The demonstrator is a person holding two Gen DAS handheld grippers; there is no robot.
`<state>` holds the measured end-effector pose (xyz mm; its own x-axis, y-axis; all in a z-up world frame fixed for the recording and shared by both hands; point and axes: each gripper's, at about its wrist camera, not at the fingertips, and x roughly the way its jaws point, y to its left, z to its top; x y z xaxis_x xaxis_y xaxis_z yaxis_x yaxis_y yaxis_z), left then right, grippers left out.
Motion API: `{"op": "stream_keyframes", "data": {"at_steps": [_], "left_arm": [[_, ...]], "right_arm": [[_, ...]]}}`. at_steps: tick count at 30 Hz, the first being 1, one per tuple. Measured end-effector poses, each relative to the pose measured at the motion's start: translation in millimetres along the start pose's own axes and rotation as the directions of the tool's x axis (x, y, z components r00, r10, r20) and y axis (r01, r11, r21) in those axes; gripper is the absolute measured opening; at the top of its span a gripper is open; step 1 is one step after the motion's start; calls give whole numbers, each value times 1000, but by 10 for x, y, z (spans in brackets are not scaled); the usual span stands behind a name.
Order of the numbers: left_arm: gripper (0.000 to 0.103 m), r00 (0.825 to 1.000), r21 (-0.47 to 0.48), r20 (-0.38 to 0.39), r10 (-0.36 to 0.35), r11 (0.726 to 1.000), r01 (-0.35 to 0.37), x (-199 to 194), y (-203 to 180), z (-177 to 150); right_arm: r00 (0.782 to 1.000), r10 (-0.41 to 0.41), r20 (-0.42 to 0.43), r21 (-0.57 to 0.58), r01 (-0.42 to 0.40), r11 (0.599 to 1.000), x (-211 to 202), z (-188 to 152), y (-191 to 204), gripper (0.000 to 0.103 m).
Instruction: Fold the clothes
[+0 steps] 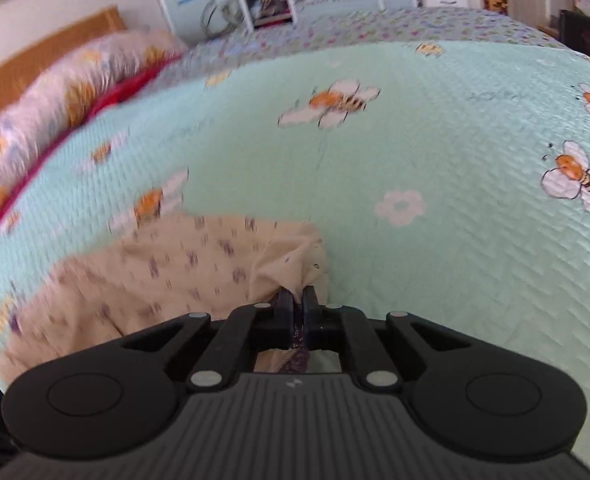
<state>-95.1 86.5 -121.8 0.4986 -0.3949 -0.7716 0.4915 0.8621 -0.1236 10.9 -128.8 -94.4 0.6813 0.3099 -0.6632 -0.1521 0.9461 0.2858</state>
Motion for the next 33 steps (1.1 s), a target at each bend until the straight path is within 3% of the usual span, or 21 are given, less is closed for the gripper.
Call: {"op": "stream_keyframes", "data": {"at_steps": [6, 7, 8, 9, 10, 11, 12, 17, 19, 21, 22, 23, 25, 28, 30, 33], "left_arm": [[2, 996, -28, 78, 42, 999, -40, -293, 65, -8], [15, 994, -30, 103, 42, 999, -39, -374, 76, -13], [39, 991, -35, 126, 39, 999, -35, -449, 83, -20], [52, 989, -36, 147, 36, 999, -31, -500, 83, -28], [74, 988, -30, 151, 36, 999, -32, -492, 72, -22], [83, 987, -22, 154, 37, 999, -34, -479, 61, -16], [83, 987, -15, 157, 38, 999, -36, -466, 49, -10], [83, 999, 78, 34, -4, 997, 1, -83, -109, 28], [81, 1000, 93, 5, 14, 996, -14, 57, -158, 24], [55, 999, 108, -23, 34, 994, -31, 196, -204, 19], [19, 998, 115, -37, 43, 993, -39, 266, -227, 17], [5, 997, 123, -51, 53, 991, -47, 336, -250, 14], [4, 999, 101, -18, 39, 994, -37, 271, -206, 34], [4, 993, 73, 90, 70, 994, -77, -3, -120, 154], [4, 975, 17, 187, 115, 993, -121, -330, 4, 330], [4, 924, -19, 337, 181, 983, -185, -867, 126, 630]], "right_arm": [[995, 37, 98, 110, -47, 993, -357, 201, -164, 8], [993, 41, 110, 118, -54, 992, -397, 218, -177, 8], [991, 46, 124, 126, -61, 990, -435, 239, -184, 8], [989, 52, 141, 135, -71, 988, -471, 267, -185, 8], [986, 61, 155, 145, -83, 986, -503, 301, -186, 8], [983, 71, 167, 151, -97, 984, -529, 343, -179, 8], [980, 80, 180, 149, -108, 983, -557, 384, -152, 8], [965, 118, 233, 122, -149, 981, -681, 563, 14, 8], [960, 130, 247, 107, -160, 981, -728, 614, 86, 8], [955, 141, 260, 97, -172, 980, -777, 655, 143, 8], [953, 146, 266, 94, -177, 980, -798, 669, 165, 8], [951, 148, 271, 92, -178, 980, -814, 672, 180, 8], [951, 145, 275, 89, -175, 981, -833, 672, 189, 8], [950, 126, 285, 93, -159, 983, -869, 689, 142, 8], [948, 112, 299, 100, -148, 984, -905, 741, 97, 8], [941, 93, 325, 113, -136, 984, -966, 849, 13, 8]]}}
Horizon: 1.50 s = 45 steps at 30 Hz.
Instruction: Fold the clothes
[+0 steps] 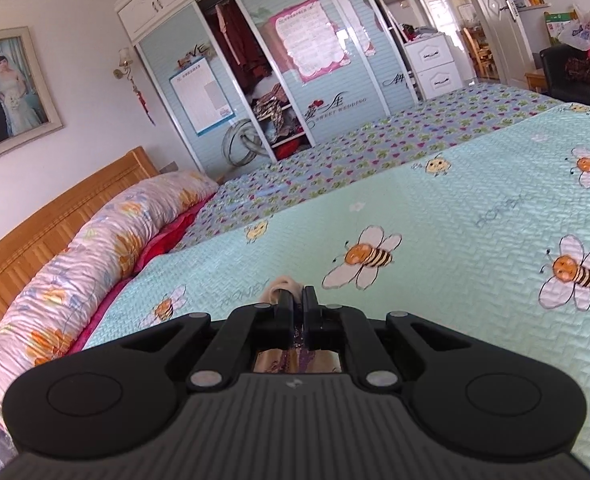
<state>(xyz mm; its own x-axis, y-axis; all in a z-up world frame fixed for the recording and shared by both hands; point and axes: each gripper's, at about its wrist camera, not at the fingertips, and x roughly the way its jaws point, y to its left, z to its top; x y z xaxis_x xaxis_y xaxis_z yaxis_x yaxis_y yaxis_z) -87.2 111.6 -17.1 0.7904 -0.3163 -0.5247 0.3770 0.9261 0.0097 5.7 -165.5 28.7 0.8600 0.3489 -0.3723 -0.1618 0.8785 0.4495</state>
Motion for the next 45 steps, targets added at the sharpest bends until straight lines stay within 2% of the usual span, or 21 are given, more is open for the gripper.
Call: {"op": "stream_keyframes", "data": {"at_steps": [4, 7, 10, 12, 15, 18, 20, 22, 24, 25, 26, 28, 31, 33, 34, 36, 38, 40, 41, 43, 45], "left_arm": [[4, 992, -6, 114, 51, 999, -51, -282, 222, 479], [4, 987, 7, 137, 89, 996, -90, -246, 368, 778], [4, 983, 10, 127, 131, 991, -133, -7, 555, 1182], [4, 977, 1, 138, 160, 987, -161, 116, 673, 1589], [4, 966, -7, 188, 176, 984, -178, 185, 752, 2272], [4, 939, 1, 302, 164, 985, -172, 76, 599, 2978], [5, 912, 4, 384, 144, 987, -158, -15, 455, 3339], [5, 906, 14, 407, 119, 991, -136, 8, 317, 3361], [7, 899, 25, 428, 92, 993, -114, 35, 179, 3372], [7, 895, 31, 438, 79, 994, -103, 49, 110, 3377], [8, 891, 37, 449, 66, 995, -92, 62, 41, 3382], [9, 926, 53, 373, 61, 995, -86, 329, -18, 3070], [11, 982, -12, 174, 75, 997, -74, 902, 182, 2341], [17, 995, -82, -5, 96, 992, -97, 1339, 417, 1719], [17, 987, -109, -105, 125, 985, -136, 1547, 558, 1402], [14, 946, -168, -275, 173, 960, -224, 1779, 823, 752], [15, 930, -261, -335, 153, 933, -248, 1716, 1033, 230], [17, 932, -359, -354, 74, 910, -209, 1502, 1114, -135], [22, 933, -407, -359, 33, 894, -189, 1392, 1152, -315], [36, 936, -473, -352, -26, 868, -153, 1175, 1002, -596], [38, 932, -516, -344, -112, 852, -88, 1055, 758, -737]], "right_arm": [[1000, -9, 27, 55, 8, 998, -36, 172, -145, 8], [1000, 0, -7, 122, 1, 993, 18, 277, -223, 8], [1000, -2, -15, 97, 3, 995, 111, 430, -85, 8], [1000, 5, 16, 79, -6, 997, 167, 647, 42, 8], [992, 10, 125, 104, -23, 994, 72, 1163, 131, 8], [958, 7, 288, 96, -37, 995, -336, 1689, 194, 8], [911, 3, 413, 40, -21, 999, -773, 1914, 255, 8], [858, 11, 514, -11, -6, 1000, -1195, 1991, 286, 8], [826, 28, 564, -44, -4, 999, -1521, 1912, 247, 8], [816, 33, 578, -60, 1, 998, -1655, 1852, 224, 8], [823, 35, 567, -74, 9, 997, -1721, 1746, 195, 8], [858, 42, 512, -105, 14, 994, -1742, 1461, 145, 8], [940, 48, 337, -159, 7, 987, -1519, 829, 128, 8], [984, 46, 175, -193, -12, 981, -1226, 309, 209, 8], [995, 41, 87, -205, -23, 978, -1050, 19, 225, 8], [997, 34, -74, -211, -49, 976, -726, -502, 291, 10], [974, 29, -226, -205, -77, 976, -415, -996, 373, 15], [951, 43, -306, -170, -99, 980, -233, -1318, 399, 15], [943, 52, -328, -148, -106, 983, -183, -1413, 391, 15], [931, 63, -360, -103, -107, 989, -137, -1507, 326, 26], [931, 75, -356, -58, -102, 993, -188, -1529, 200, 32]]}}
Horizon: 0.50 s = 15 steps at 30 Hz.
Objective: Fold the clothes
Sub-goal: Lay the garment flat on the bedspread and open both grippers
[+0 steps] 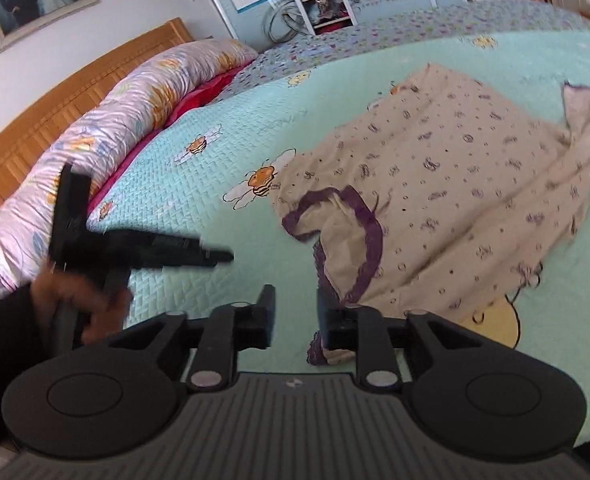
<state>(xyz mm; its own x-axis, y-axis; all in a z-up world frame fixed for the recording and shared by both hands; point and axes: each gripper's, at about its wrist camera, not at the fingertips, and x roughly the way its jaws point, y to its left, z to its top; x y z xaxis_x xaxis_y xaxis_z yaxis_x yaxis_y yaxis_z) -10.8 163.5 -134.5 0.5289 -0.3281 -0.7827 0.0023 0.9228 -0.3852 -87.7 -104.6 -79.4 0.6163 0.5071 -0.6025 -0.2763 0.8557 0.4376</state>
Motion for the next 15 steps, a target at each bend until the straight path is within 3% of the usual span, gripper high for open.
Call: {"op": "stream_keyframes", "data": {"at_steps": [3, 7, 9, 12, 15], "left_arm": [[44, 995, 6, -37, -88, 996, 88, 114, -218, -189], [58, 995, 71, -68, -78, 994, 83, 330, -604, -308], [60, 988, 59, -97, -119, 990, 125, 342, -711, -339], [60, 957, -82, -158, -245, 969, 235, 443, -695, -363], [59, 935, -219, -173, -311, 937, 272, 600, -640, -341]], "right_arm": [[998, -59, 38, 60, 57, 997, -148, 14, -205, 35], [984, -156, 83, 183, 139, 973, -344, -40, -577, 35], [978, -180, 106, 221, 153, 963, -427, -67, -664, 37], [971, -206, 124, 266, 167, 949, -485, -101, -763, 43], [974, -201, 107, 291, 163, 943, -425, -140, -815, 43]]}}
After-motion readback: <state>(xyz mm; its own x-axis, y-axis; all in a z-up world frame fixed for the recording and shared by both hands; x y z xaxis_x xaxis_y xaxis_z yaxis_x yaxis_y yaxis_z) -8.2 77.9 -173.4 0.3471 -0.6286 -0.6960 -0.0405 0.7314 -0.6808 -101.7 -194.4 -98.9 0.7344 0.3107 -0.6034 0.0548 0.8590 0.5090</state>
